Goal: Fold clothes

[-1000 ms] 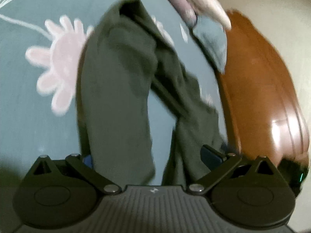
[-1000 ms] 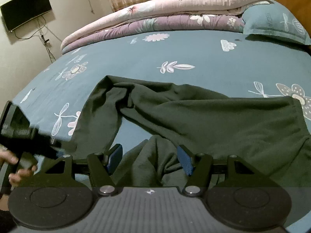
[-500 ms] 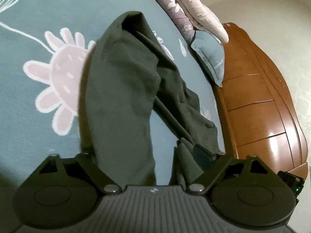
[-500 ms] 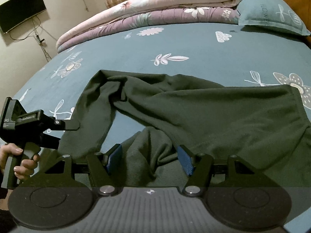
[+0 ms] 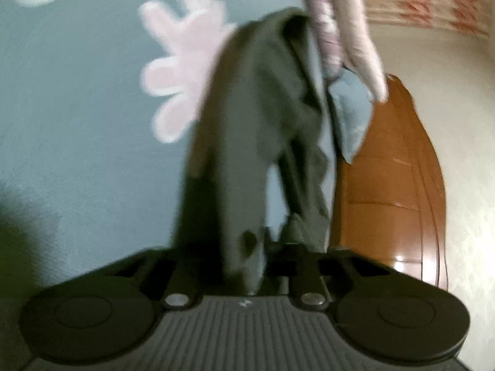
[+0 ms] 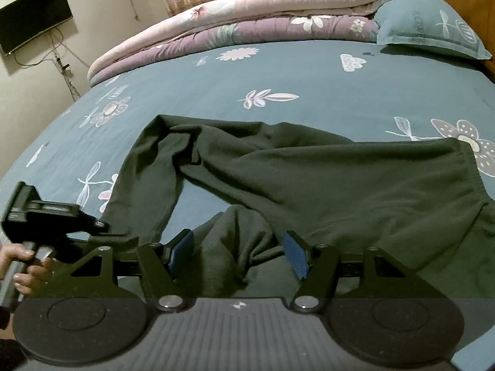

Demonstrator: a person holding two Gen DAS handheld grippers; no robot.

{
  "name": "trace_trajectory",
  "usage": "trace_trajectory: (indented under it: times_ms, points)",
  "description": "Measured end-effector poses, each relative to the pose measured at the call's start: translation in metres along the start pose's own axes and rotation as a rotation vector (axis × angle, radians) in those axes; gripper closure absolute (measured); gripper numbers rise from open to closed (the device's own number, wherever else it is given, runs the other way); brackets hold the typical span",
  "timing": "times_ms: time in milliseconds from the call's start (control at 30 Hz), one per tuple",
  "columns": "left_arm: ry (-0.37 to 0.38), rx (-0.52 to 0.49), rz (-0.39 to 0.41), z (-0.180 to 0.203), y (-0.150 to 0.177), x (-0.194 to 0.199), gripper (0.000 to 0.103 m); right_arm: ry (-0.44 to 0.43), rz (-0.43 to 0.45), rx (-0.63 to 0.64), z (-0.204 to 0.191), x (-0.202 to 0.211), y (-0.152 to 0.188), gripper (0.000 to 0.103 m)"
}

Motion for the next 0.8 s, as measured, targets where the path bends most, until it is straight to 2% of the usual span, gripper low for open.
trace_trajectory:
  times_ms: [133,233,467,633,800]
  points:
    - [-0.01,-0.011,0.008,0.001,0.001,-0.001,0.095,-0.002,-0.001,0.012,-0.006,-0.001,-0.002,0.034]
    - [-0.047,-0.039,0.003,0.01,-0.001,0.001,0.096,0.006,-0.002,0.015,-0.008,-0.002,-0.004,0.034]
    - [-0.2,-0.253,0.01,0.051,-0.031,0.022,0.1,0.03,0.009,0.042,-0.017,0.0,-0.013,0.034]
    - [-0.318,-0.395,0.029,0.07,-0.07,0.062,0.1,0.046,0.006,0.055,-0.026,-0.005,-0.019,0.034]
    - [-0.488,-0.589,0.027,0.085,-0.104,0.1,0.1,0.064,0.003,0.074,-0.041,-0.01,-0.027,0.034]
Point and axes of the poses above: each gripper's, at about its wrist camera, not at the fingertips, and x roughly against the way its jaws point, z to its right, y to its underside, the point moved 3 cm from there along -x, roughly the way its jaws point, and after that the axes turned 5 degrees about x, right-handed, at the moved point
